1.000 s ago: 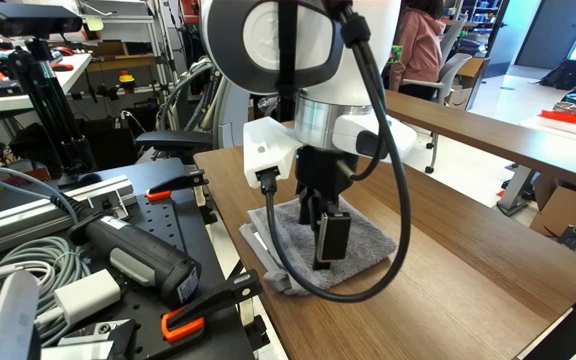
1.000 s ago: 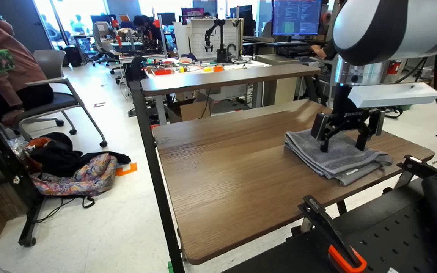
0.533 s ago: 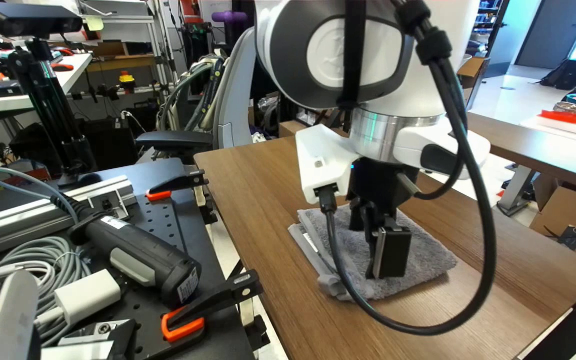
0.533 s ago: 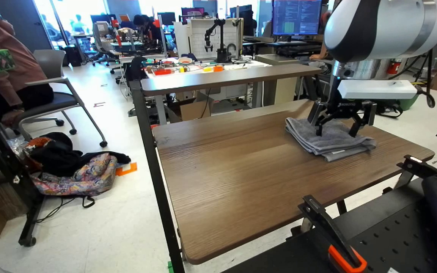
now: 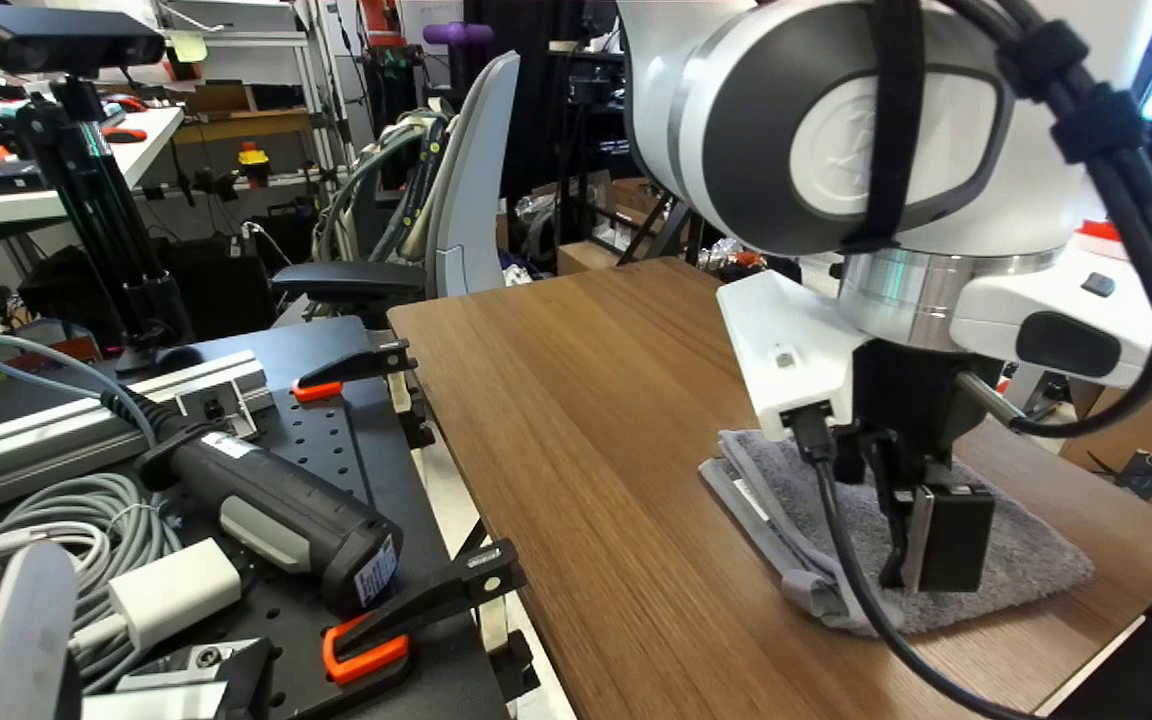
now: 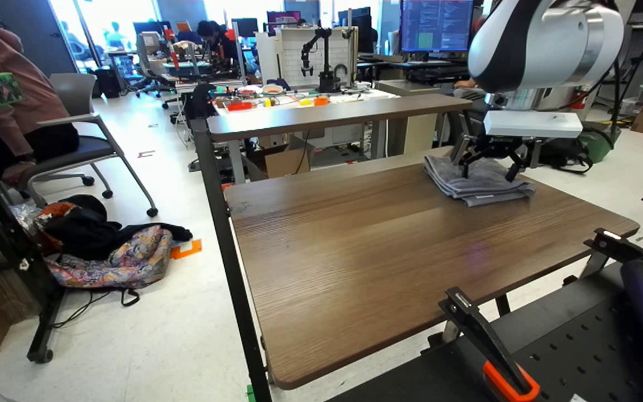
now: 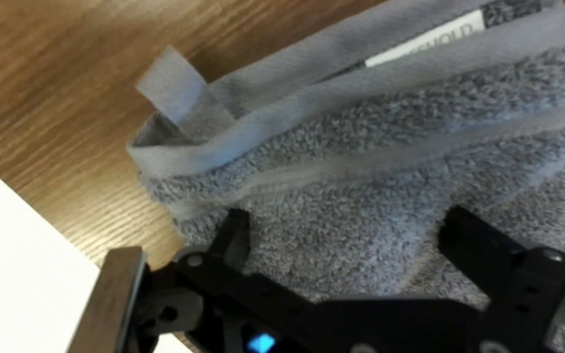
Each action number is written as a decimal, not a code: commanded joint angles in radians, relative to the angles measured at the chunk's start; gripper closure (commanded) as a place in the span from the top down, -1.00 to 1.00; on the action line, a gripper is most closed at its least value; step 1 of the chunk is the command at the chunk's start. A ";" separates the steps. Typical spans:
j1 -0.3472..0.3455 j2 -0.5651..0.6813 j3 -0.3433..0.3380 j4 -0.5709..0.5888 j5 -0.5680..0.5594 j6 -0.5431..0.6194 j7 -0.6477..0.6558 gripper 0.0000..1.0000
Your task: Slide the towel backward
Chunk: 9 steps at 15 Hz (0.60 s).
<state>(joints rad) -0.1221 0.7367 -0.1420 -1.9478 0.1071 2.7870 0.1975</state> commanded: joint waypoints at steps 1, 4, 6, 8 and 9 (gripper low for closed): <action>0.008 0.098 -0.025 0.126 0.012 -0.011 0.047 1.00; 0.008 0.126 -0.031 0.167 0.010 -0.015 0.063 1.00; 0.017 0.129 -0.039 0.178 0.006 -0.025 0.074 1.00; 0.020 0.114 -0.040 0.178 0.005 -0.049 0.076 1.00; 0.030 0.093 -0.046 0.169 0.000 -0.065 0.083 1.00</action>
<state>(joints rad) -0.1194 0.8249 -0.1655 -1.8072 0.1070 2.7725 0.2536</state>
